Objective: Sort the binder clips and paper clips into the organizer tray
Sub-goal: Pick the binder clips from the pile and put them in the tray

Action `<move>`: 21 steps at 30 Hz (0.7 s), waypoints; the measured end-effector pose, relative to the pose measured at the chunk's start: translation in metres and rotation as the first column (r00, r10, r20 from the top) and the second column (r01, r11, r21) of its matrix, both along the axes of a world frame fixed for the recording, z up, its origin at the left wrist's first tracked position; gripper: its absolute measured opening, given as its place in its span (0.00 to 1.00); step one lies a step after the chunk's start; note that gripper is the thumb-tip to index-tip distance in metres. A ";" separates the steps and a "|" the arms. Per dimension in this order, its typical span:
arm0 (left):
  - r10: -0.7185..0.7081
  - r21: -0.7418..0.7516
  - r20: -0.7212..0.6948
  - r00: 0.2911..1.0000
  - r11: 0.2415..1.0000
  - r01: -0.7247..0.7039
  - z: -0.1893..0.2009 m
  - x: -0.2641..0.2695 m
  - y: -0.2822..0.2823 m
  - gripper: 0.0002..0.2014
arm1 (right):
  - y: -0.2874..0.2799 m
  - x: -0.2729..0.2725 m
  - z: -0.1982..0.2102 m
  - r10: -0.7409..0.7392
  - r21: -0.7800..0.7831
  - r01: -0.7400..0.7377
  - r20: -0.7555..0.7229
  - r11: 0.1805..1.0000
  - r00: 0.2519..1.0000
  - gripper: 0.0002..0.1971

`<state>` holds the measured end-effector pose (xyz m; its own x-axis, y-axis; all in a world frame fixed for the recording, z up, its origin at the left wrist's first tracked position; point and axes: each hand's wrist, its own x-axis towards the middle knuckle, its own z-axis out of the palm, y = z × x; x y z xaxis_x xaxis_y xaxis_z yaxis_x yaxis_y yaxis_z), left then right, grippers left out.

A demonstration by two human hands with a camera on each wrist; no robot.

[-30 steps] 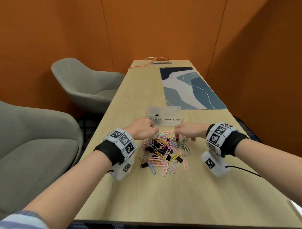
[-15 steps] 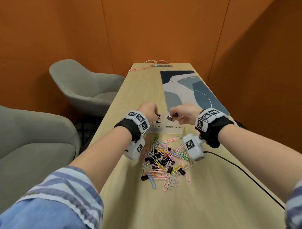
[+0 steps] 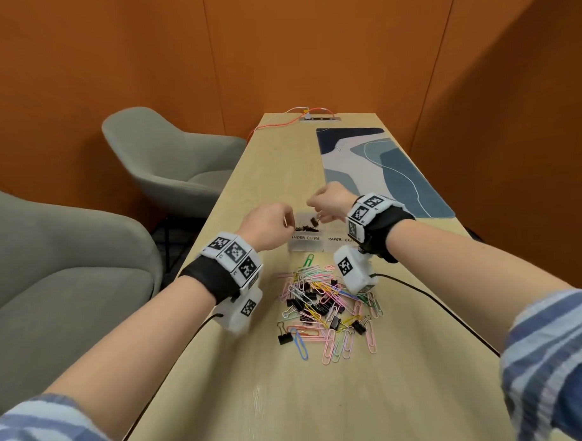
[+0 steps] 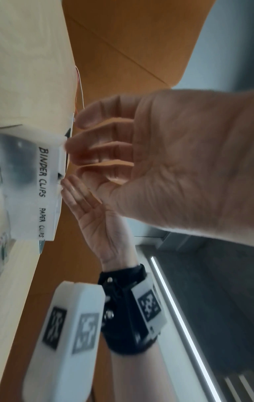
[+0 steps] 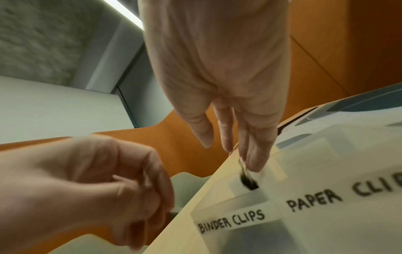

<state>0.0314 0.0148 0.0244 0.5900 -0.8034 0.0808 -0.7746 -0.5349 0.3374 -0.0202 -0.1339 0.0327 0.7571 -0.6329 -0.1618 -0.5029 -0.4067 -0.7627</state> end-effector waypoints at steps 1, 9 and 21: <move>-0.053 0.055 -0.019 0.998 0.997 0.054 -0.001 -0.006 0.005 0.08 | 0.003 -0.008 0.003 0.019 -0.062 -0.018 0.017 0.998 1.000 0.14; -0.286 0.323 -0.228 0.931 0.879 0.350 -0.019 -0.047 0.020 0.17 | 0.045 -0.086 -0.003 0.416 -0.250 -0.534 -0.399 0.808 0.817 0.10; -0.269 0.177 -0.211 0.940 0.935 0.307 -0.024 -0.043 0.031 0.05 | 0.033 -0.120 -0.043 0.313 -0.409 -0.389 -0.240 0.825 0.919 0.09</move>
